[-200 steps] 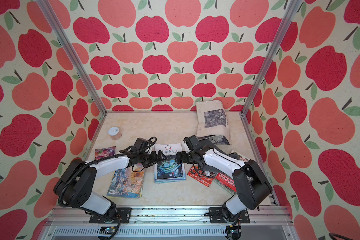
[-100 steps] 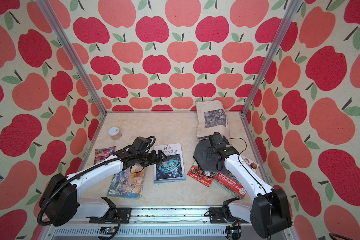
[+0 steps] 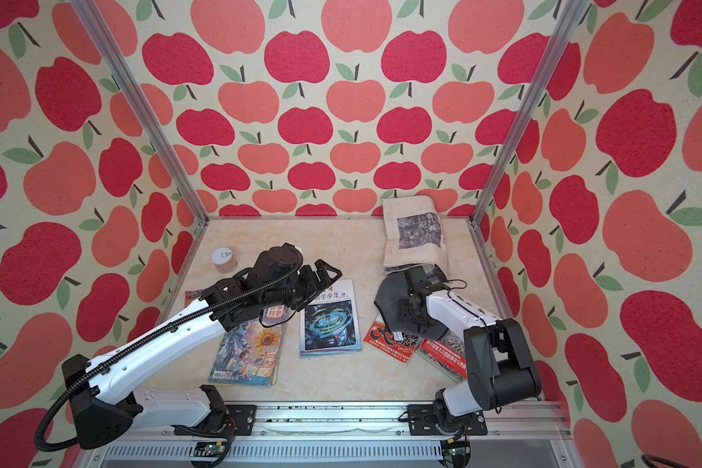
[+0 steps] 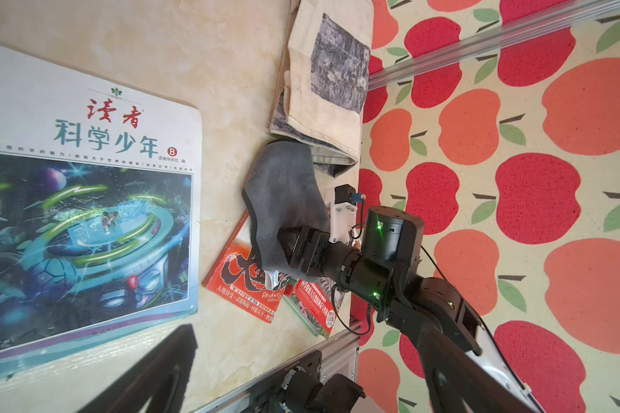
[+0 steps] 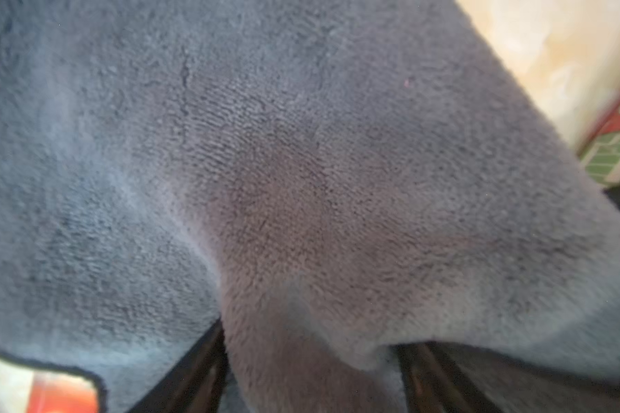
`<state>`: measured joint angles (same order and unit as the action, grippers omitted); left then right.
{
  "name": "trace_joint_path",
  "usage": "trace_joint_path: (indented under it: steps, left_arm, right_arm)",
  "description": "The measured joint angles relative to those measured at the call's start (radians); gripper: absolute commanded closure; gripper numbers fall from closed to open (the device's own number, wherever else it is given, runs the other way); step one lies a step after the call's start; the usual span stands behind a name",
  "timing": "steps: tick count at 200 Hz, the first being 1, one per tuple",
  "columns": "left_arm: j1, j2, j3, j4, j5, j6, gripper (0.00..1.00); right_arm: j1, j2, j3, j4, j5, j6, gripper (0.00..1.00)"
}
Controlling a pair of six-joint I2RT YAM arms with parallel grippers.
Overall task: Wipe the cover of the book
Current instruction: Pick up the cleaning item from the book.
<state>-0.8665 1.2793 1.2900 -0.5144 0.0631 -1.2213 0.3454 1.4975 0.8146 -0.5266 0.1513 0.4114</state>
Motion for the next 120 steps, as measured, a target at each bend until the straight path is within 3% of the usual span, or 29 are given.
trace_joint_path:
  steps: [26,42,76,120]
  left_arm:
    - [0.014,-0.005,0.032,-0.021,-0.022,-0.021,0.01]
    - [0.068,-0.010,0.032,-0.027,-0.012,-0.021,0.01]
    - [0.213,-0.081,-0.057,0.024,0.016,-0.019,0.01]
    - [0.222,-0.163,-0.077,0.040,-0.013,0.034,0.01]
  right_arm:
    - [-0.001,0.022,0.008,0.069,-0.025,0.030,0.82]
    - [-0.001,0.023,-0.001,0.105,-0.049,0.043,0.97]
    - [-0.001,0.002,-0.011,0.111,-0.075,0.064,1.00]
    - [0.006,-0.114,-0.011,0.079,-0.117,0.061,1.00]
